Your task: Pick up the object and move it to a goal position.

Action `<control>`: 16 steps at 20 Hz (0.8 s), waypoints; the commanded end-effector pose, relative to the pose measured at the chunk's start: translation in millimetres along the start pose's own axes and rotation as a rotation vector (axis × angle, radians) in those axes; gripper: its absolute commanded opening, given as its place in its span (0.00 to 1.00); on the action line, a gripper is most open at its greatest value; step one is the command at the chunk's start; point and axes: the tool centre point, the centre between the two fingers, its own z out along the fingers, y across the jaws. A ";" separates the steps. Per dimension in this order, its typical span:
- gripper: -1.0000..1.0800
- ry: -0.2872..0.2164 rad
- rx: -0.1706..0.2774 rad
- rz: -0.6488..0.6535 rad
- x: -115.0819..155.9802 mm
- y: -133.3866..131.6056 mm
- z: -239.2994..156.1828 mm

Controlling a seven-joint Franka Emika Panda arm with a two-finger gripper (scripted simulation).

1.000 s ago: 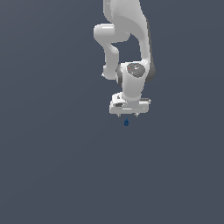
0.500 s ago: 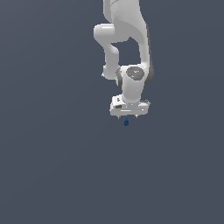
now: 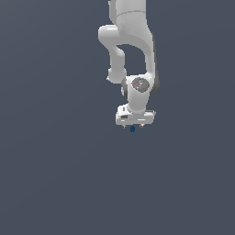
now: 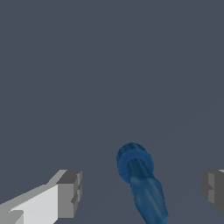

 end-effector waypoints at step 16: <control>0.00 0.001 0.000 0.000 4.2 1.4 -4.6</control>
